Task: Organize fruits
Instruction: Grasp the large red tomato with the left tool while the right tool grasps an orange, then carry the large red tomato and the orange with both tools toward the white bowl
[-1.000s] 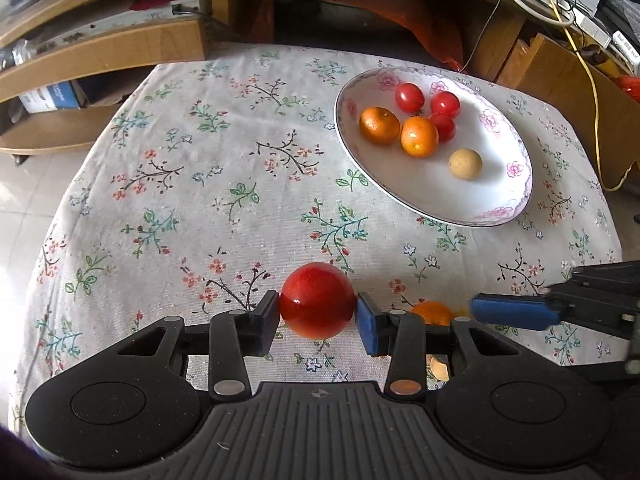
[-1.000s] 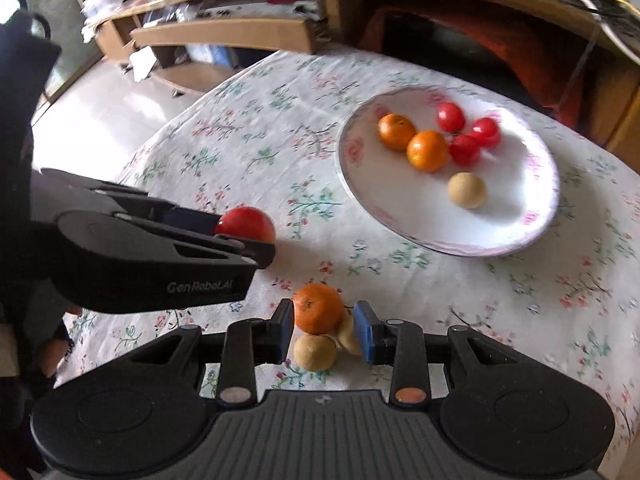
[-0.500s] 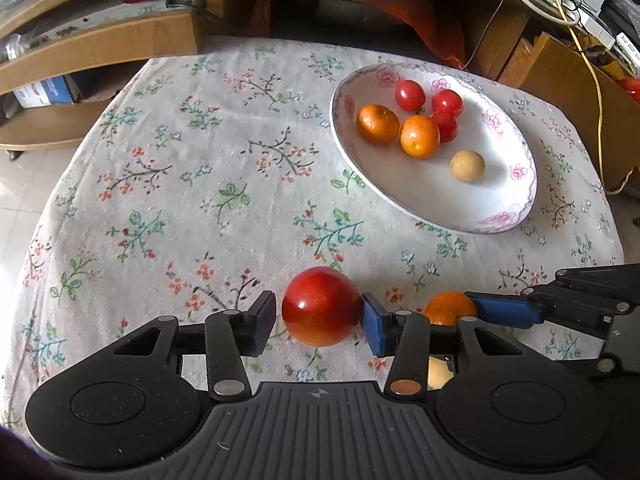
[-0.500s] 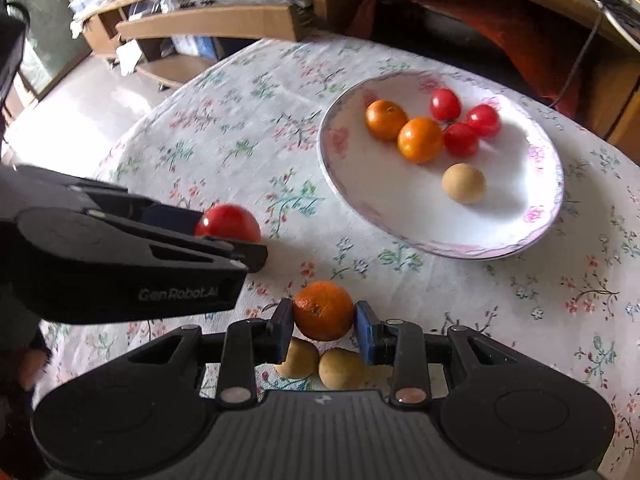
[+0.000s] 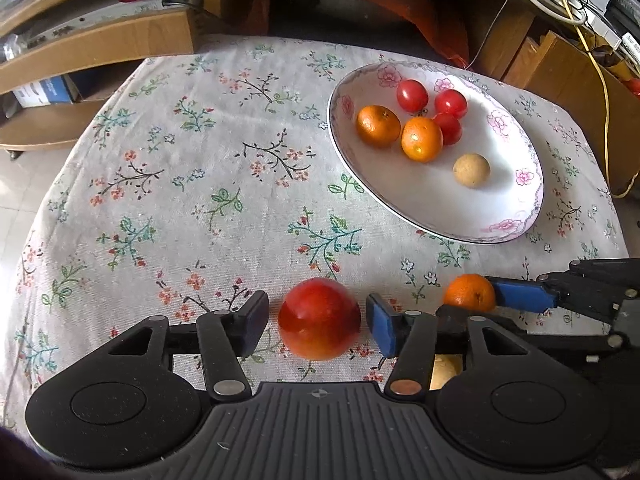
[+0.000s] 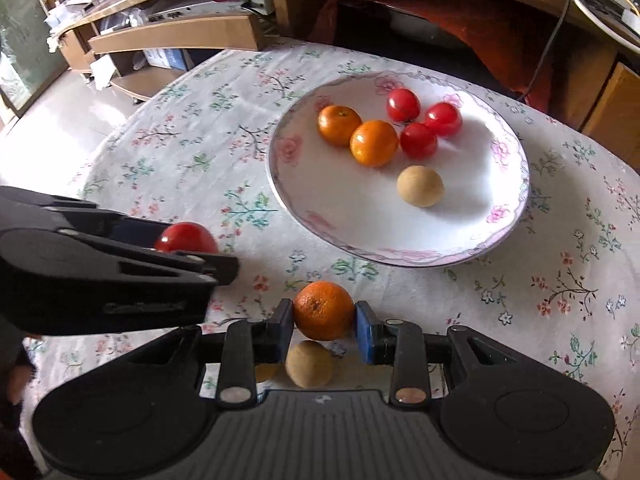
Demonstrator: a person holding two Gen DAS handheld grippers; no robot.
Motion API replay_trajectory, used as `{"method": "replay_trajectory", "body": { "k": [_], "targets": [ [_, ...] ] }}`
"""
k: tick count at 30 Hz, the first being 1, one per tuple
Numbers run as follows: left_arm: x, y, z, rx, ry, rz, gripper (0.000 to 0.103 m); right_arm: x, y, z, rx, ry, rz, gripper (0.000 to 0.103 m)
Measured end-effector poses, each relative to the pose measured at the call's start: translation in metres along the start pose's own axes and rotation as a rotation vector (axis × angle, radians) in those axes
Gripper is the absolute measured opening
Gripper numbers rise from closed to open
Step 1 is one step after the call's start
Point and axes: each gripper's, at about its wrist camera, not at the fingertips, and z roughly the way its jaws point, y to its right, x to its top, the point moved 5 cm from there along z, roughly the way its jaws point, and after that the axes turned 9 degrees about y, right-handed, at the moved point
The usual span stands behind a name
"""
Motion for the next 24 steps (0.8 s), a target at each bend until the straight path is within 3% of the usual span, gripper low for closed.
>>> {"method": "replay_trajectory", "body": {
  "k": [7, 13, 16, 24],
  "targets": [
    [-0.003, -0.001, -0.001, -0.006, -0.015, 0.005, 0.067, 0.003, 0.011, 0.000, -0.015, 0.013, 0.035, 0.034],
    [-0.006, 0.003, -0.003, 0.022, -0.002, 0.046, 0.061, 0.003, 0.011, 0.001, -0.016, 0.016, 0.038, 0.034],
    [-0.006, 0.004, -0.005, 0.026, 0.005, 0.058, 0.050, 0.002, 0.010, -0.001, -0.028, 0.016, 0.023, 0.034],
    [-0.003, 0.011, -0.012, 0.004, 0.023, 0.067, 0.050, 0.006, 0.012, -0.017, -0.036, 0.054, 0.022, 0.034]
  ]
}}
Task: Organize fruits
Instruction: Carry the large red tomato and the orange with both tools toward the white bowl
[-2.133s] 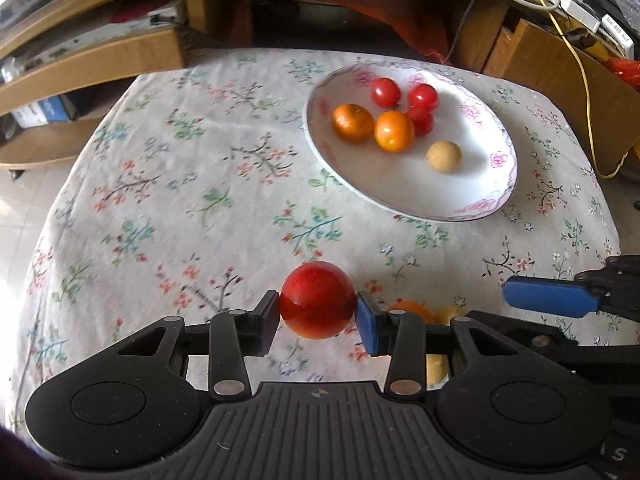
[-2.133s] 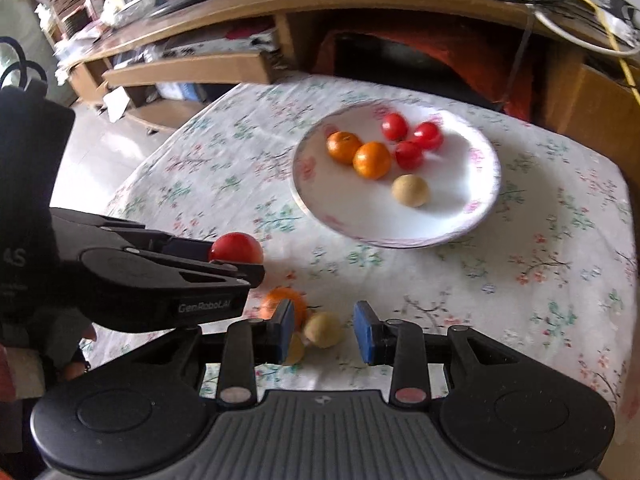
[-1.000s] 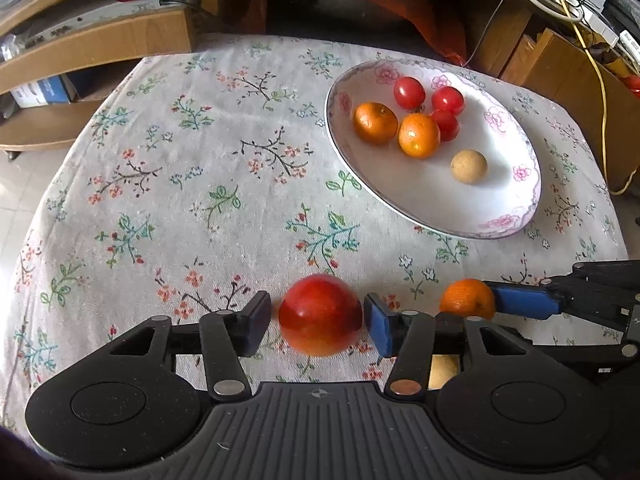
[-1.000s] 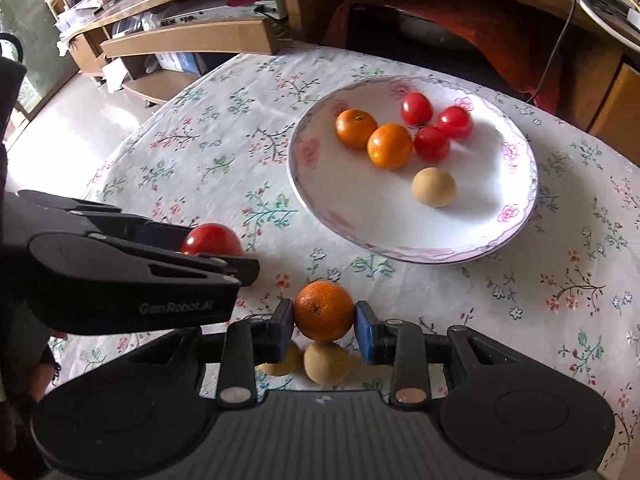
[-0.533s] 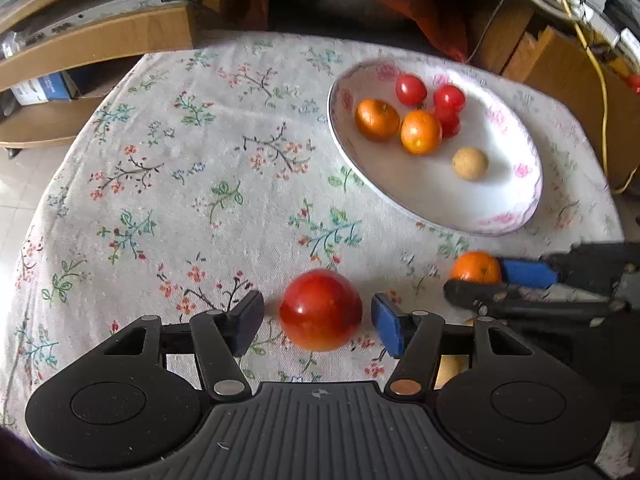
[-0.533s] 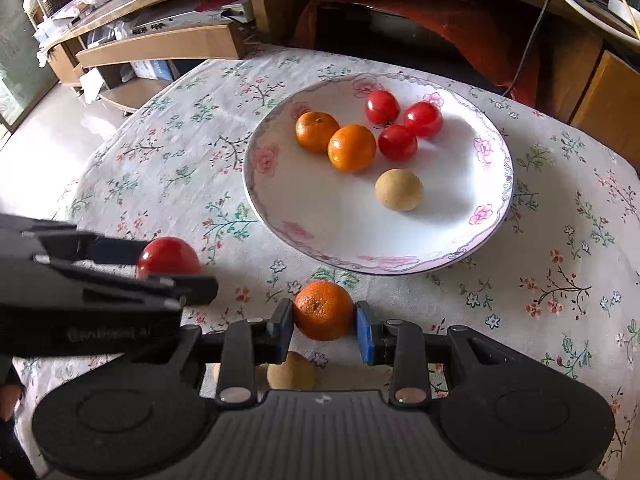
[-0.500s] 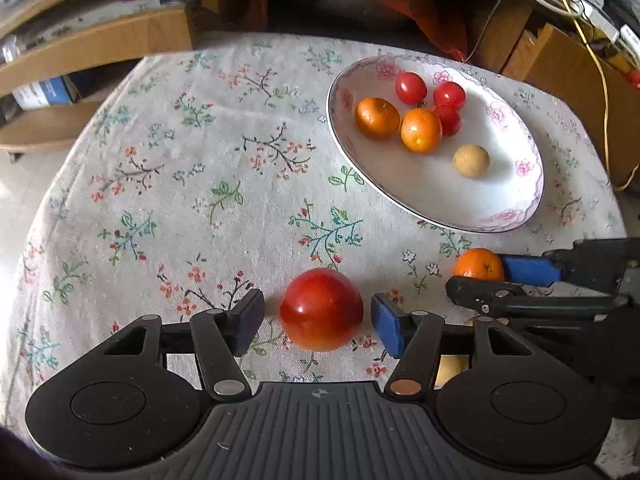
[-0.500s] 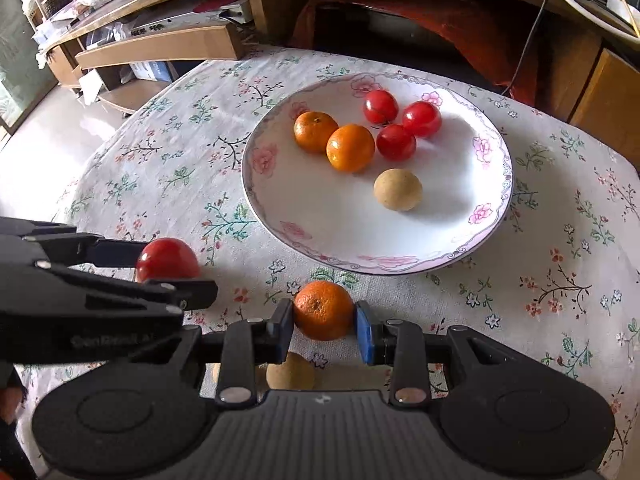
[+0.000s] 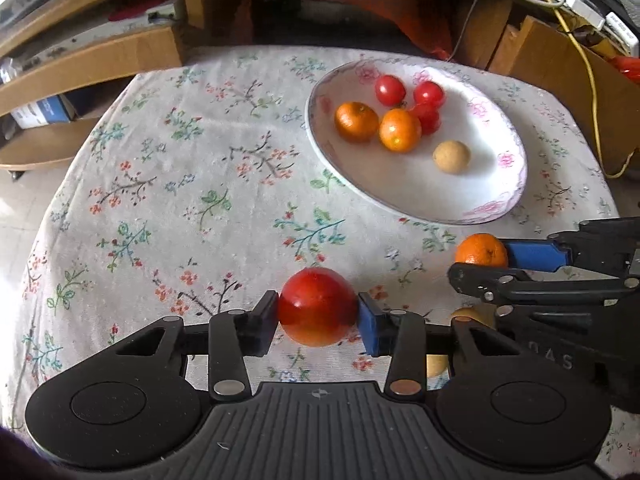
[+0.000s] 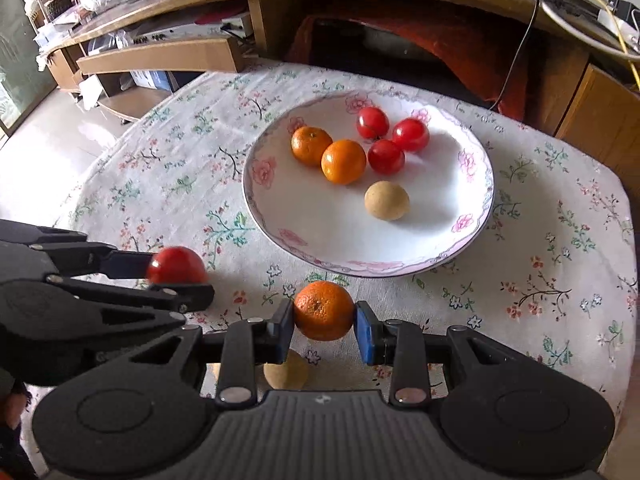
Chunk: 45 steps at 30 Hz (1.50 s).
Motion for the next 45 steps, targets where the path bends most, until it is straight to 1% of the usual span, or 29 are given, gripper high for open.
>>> {"method": "replay_trajectory", "body": {
  "k": [4, 8, 10, 18, 22, 29, 37, 38, 39, 40, 43, 45],
  "targets": [
    [0.004, 0.005, -0.005, -0.008, 0.019, 0.002, 0.049, 0.002, 0.000, -0.007, 0.001, 0.014, 0.002, 0.033],
    [0.004, 0.007, -0.004, -0.007, 0.024, 0.014, 0.049, 0.002, 0.004, -0.009, -0.001, 0.017, 0.014, 0.033],
    [0.004, 0.005, -0.003, -0.005, 0.021, 0.004, 0.049, 0.002, 0.006, -0.009, -0.005, 0.015, 0.018, 0.033],
    [-0.002, 0.005, 0.010, 0.000, -0.022, -0.005, 0.051, 0.001, 0.009, -0.006, -0.003, 0.010, 0.030, 0.033],
    [-0.001, 0.003, 0.010, 0.002, -0.013, -0.016, 0.050, 0.001, 0.011, -0.005, -0.010, 0.008, 0.035, 0.033],
    [0.001, 0.007, 0.003, -0.007, 0.009, 0.001, 0.049, 0.004, 0.009, -0.010, -0.012, 0.025, 0.020, 0.033],
    [0.019, 0.016, -0.009, -0.033, 0.059, 0.002, 0.048, 0.014, 0.015, -0.018, -0.023, 0.059, 0.033, 0.033],
    [0.022, 0.017, -0.009, -0.036, 0.064, 0.000, 0.046, 0.016, 0.017, -0.019, -0.025, 0.064, 0.037, 0.033],
    [0.025, 0.018, -0.009, -0.042, 0.070, -0.004, 0.037, 0.018, 0.019, -0.020, -0.026, 0.068, 0.042, 0.033],
    [0.028, 0.020, -0.008, -0.050, 0.073, -0.007, 0.035, 0.020, 0.020, -0.020, -0.027, 0.071, 0.044, 0.033],
    [0.039, 0.026, -0.007, -0.049, 0.089, 0.004, 0.034, 0.027, 0.023, -0.020, -0.033, 0.081, 0.052, 0.033],
    [0.042, 0.027, -0.004, -0.049, 0.087, 0.006, 0.034, 0.029, 0.026, -0.018, -0.038, 0.085, 0.058, 0.033]
  ]
}}
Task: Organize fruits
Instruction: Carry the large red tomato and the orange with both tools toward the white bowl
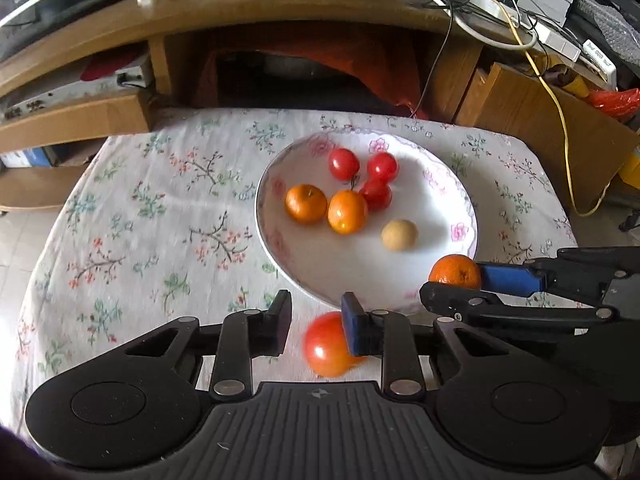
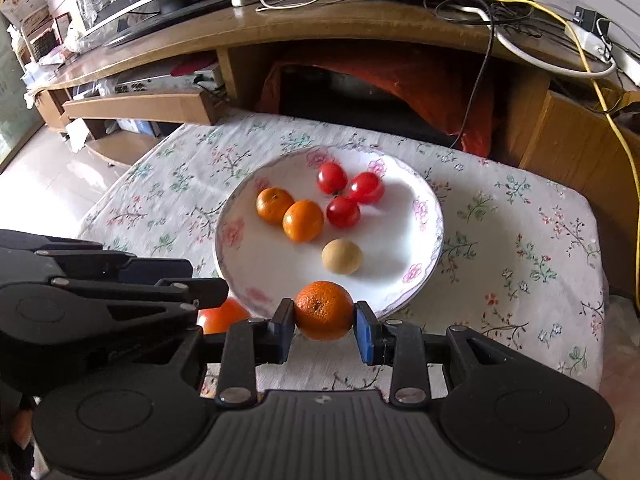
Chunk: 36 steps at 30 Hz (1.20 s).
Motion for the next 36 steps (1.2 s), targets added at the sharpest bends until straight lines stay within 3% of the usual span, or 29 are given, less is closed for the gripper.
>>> {"method": "replay_trajectory", "body": {
  "k": [5, 16, 21, 27, 36],
  "targets": [
    [-0.011, 0.003, 0.006, -0.022, -0.025, 0.004, 0.042, -0.004, 0.009, 0.004, -0.008, -0.017, 0.019, 0.033],
    [-0.017, 0.015, 0.011, -0.069, -0.039, -0.040, 0.047, -0.008, 0.029, -0.003, -0.045, -0.016, 0.059, 0.033],
    [-0.022, 0.023, 0.016, -0.085, -0.059, -0.036, 0.058, -0.009, 0.040, -0.004, -0.061, -0.017, 0.081, 0.033],
    [-0.033, 0.036, 0.032, -0.055, -0.089, 0.011, 0.051, -0.011, 0.040, -0.004, -0.061, -0.023, 0.077, 0.033],
    [-0.032, 0.032, 0.024, -0.052, -0.075, 0.009, 0.049, -0.010, 0.038, -0.005, -0.060, -0.015, 0.074, 0.033]
  ]
}}
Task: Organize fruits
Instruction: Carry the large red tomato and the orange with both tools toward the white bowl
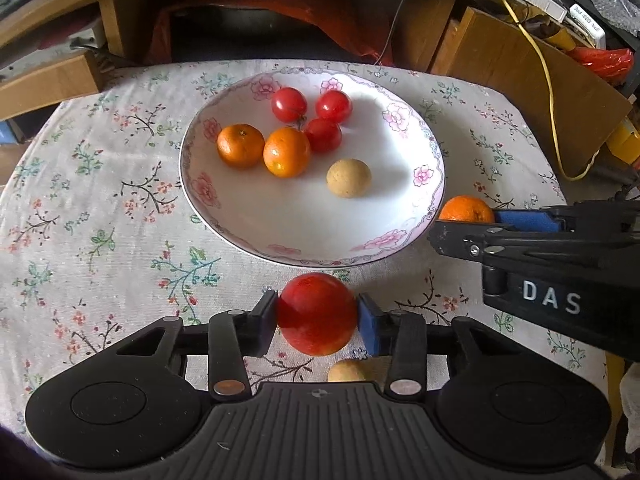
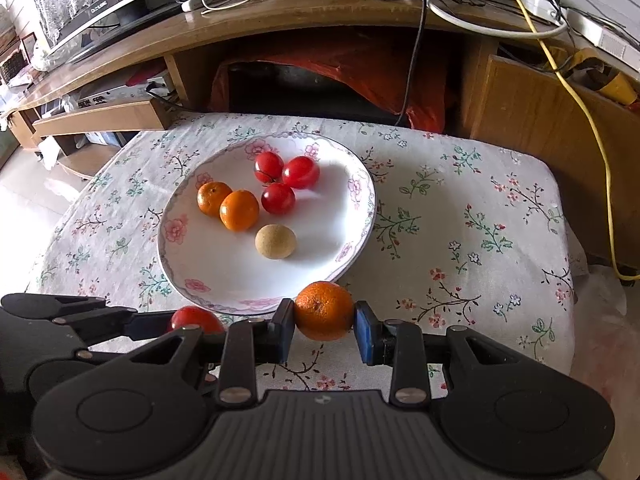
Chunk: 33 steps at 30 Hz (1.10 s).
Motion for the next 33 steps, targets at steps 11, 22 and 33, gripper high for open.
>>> {"method": "replay_trajectory", "body": {
  "k": [11, 22, 33],
  "targets": [
    [0.016, -0.006, -0.029, -0.021, 0.068, -0.020, 0.037, 0.011, -0.006, -0.006, 0.006, 0.035, 0.001, 0.033],
    [-0.007, 0.000, 0.000, 0.003, -0.041, 0.010, 0.051, 0.005, -0.009, -0.002, 0.013, 0.012, -0.011, 0.033],
    [0.001, -0.002, -0.012, 0.002, 0.012, 0.003, 0.050, 0.004, -0.011, -0.002, 0.013, 0.017, -0.020, 0.033]
  ]
}}
